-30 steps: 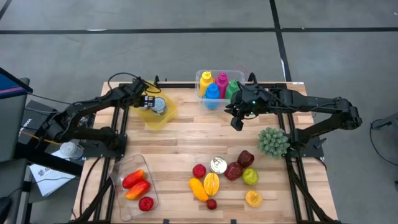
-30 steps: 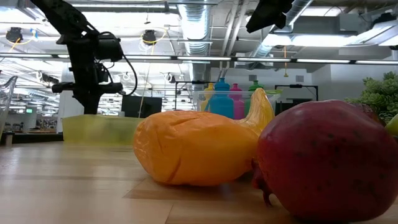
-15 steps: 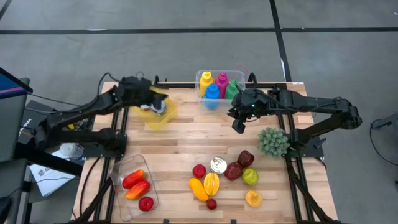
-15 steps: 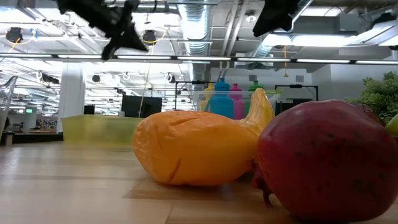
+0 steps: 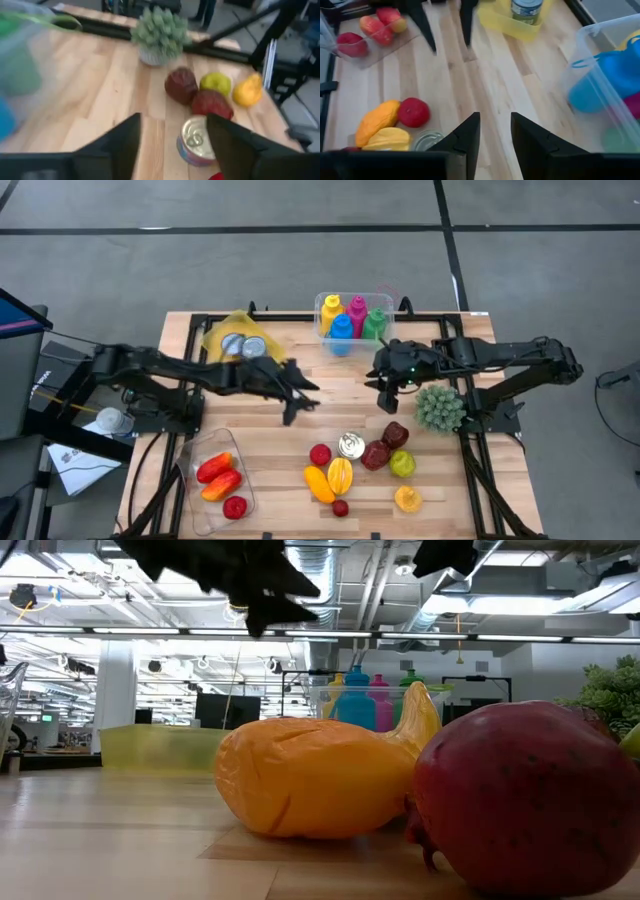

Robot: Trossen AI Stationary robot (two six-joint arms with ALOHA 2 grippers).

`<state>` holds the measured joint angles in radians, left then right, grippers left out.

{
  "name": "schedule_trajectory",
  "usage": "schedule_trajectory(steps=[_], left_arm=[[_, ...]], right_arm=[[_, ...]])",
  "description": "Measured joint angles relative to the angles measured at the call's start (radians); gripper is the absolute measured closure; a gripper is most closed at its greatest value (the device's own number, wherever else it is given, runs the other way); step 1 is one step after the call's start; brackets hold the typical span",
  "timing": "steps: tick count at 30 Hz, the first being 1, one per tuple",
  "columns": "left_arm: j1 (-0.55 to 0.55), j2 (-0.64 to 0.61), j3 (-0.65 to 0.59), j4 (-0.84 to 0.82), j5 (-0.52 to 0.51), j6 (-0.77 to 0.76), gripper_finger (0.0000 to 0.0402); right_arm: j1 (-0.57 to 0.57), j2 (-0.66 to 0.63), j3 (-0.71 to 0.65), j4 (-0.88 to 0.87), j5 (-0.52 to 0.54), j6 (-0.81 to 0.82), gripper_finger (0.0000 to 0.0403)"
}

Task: Pick & Place Food Item
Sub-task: Put the blue tuna can into the yellow bin

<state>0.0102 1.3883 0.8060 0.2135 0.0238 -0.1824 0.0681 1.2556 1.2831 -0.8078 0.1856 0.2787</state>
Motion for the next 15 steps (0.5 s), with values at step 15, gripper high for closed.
schedule_trajectory(steps=[15], left_arm=[[-0.027, 0.441, 0.120, 0.330, 0.183, 0.179, 0.0080]], right_arm=[[0.031, 0.000, 0.000, 0.000, 0.003, 0.037, 0.0254]])
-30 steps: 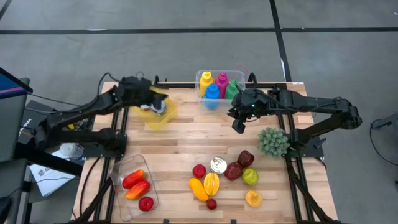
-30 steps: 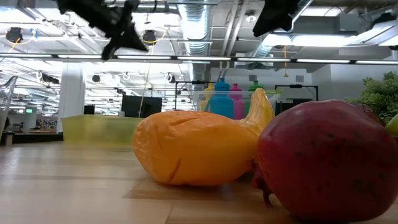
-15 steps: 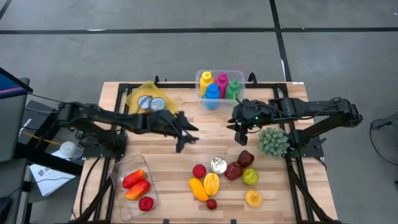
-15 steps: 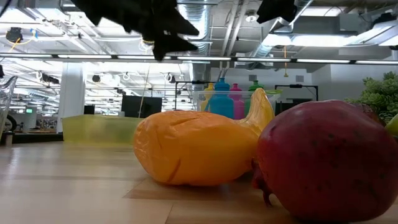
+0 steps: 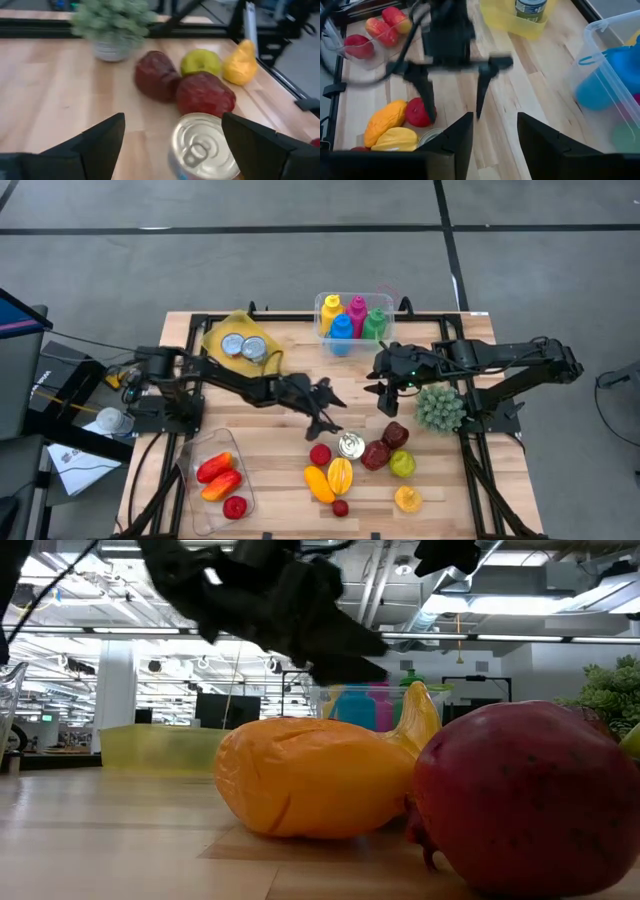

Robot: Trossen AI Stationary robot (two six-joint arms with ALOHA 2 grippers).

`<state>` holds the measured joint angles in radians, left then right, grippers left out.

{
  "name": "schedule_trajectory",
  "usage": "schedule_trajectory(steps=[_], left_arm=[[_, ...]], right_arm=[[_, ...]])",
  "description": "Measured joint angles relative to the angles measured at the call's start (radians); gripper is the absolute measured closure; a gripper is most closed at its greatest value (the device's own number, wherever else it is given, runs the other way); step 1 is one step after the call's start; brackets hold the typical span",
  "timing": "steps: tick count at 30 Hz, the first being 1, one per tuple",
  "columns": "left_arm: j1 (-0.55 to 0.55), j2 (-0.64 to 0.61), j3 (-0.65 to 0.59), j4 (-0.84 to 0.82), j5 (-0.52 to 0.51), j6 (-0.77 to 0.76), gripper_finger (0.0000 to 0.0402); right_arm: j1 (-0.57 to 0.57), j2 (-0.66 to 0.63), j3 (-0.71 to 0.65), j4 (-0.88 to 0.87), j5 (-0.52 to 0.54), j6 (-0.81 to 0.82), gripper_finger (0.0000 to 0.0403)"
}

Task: Pick & Place Food Item
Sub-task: Put the blue tuna can into the yellow bin

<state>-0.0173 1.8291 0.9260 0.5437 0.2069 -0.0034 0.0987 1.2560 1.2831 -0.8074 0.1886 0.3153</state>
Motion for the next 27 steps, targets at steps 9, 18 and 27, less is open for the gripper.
schedule_trajectory(steps=[9, 18, 27], left_arm=[[-0.010, 0.180, 0.266, -0.197, 0.131, 0.103, 0.0082], [-0.010, 0.255, 0.314, -0.293, 0.140, 0.111, 0.0094], [-0.015, 0.256, 0.315, -0.448, 0.133, 0.108, 0.0160]], right_arm=[[0.000, 0.000, 0.000, 0.000, -0.003, 0.000, 0.0250], [0.022, 0.000, 0.000, 0.000, -0.004, 0.003, 0.0250], [0.028, 0.000, 0.000, 0.000, -0.005, 0.000, 0.0251]])
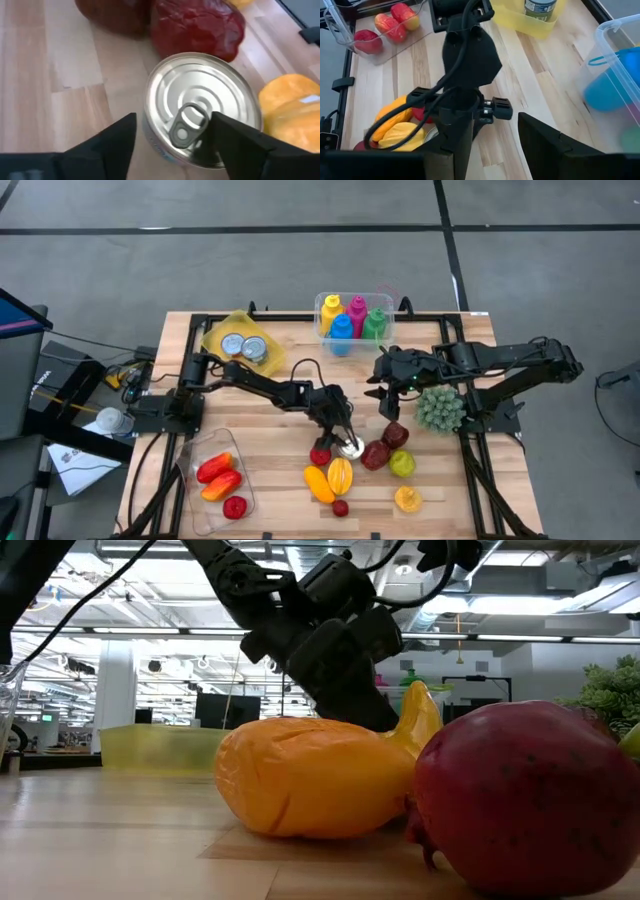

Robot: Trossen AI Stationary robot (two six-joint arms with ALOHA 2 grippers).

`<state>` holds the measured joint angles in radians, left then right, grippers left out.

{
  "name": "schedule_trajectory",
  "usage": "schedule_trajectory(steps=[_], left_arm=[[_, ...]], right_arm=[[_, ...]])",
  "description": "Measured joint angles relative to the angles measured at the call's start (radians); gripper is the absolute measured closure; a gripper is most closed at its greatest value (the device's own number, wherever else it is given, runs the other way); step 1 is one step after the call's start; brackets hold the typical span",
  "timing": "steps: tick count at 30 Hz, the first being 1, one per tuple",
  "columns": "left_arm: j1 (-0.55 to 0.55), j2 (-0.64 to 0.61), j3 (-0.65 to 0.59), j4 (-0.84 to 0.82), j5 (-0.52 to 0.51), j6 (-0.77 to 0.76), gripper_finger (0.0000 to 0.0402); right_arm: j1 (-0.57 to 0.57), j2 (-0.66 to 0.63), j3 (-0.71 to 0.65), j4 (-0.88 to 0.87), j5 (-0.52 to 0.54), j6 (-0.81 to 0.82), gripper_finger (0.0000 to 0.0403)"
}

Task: Pick & Place Food Item
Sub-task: Put the blue tuna can into the yellow bin

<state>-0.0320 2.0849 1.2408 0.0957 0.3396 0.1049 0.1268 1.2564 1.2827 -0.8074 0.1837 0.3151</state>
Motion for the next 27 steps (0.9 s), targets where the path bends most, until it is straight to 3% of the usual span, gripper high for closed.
schedule_trajectory(steps=[9, 15, 21, 27], left_arm=[[0.000, -0.006, 0.001, -0.012, -0.017, -0.020, 0.0308], [0.006, -0.006, 0.001, -0.019, -0.037, -0.016, 0.0385], [0.027, -0.007, 0.001, -0.030, -0.048, -0.057, 0.0400], [0.050, -0.057, -0.002, -0.131, -0.220, -0.057, 0.0401]], right_arm=[[0.000, 0.000, 0.000, 0.000, 0.000, 0.000, 0.0256], [0.000, 0.000, 0.000, 0.000, 0.000, 0.000, 0.0263], [-0.006, 0.000, 0.000, 0.000, 0.000, -0.004, 0.0270], [-0.006, 0.000, 0.000, 0.000, 0.001, -0.011, 0.0270]])
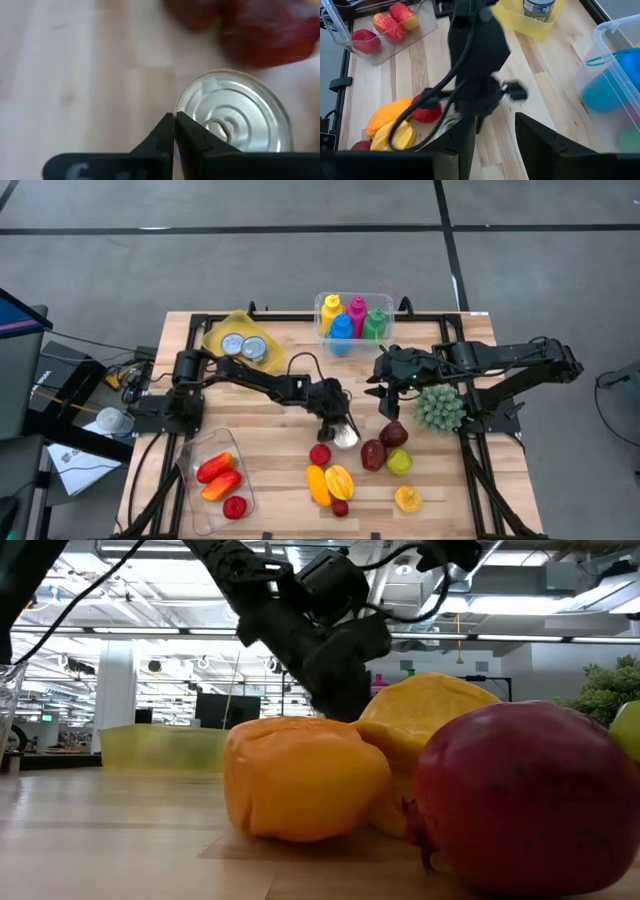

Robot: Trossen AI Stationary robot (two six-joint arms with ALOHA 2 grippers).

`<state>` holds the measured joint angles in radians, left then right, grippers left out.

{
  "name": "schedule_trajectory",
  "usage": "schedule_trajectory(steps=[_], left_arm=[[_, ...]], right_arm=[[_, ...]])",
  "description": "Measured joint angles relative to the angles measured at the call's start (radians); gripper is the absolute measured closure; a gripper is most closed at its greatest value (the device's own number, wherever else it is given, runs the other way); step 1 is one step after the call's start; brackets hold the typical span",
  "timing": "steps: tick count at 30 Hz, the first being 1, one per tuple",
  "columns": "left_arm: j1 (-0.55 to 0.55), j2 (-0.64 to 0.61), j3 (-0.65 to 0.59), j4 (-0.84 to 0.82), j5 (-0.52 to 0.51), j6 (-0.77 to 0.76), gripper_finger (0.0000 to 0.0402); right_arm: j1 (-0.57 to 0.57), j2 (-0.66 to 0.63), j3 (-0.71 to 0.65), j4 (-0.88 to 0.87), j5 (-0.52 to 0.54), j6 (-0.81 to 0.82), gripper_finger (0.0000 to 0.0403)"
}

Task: Pick & Place Food Item
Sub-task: Put the blue tuna can into the yellow bin

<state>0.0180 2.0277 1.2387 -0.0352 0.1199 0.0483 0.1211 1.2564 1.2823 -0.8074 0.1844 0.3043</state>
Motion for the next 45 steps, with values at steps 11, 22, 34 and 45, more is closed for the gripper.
schedule_trajectory(steps=[11, 22, 34, 45], left_arm=[[0.091, -0.196, -0.066, -0.188, -0.155, -0.002, 0.0400], [0.100, -0.455, -0.234, -0.213, -0.319, -0.276, 0.0400], [-0.005, -0.596, -0.417, -0.119, -0.173, -0.260, 0.0227], [-0.067, -0.436, -0.461, 0.047, -0.226, -0.281, 0.0087]], right_arm=[[0.000, 0.000, 0.000, 0.002, 0.000, 0.000, 0.0271], [0.000, 0.013, 0.002, 0.003, 0.037, 0.003, 0.0270], [-0.005, 0.180, 0.001, -0.092, 0.074, -0.110, 0.0142], [-0.058, 0.410, -0.027, -0.008, -0.099, -0.260, 0.0092]])
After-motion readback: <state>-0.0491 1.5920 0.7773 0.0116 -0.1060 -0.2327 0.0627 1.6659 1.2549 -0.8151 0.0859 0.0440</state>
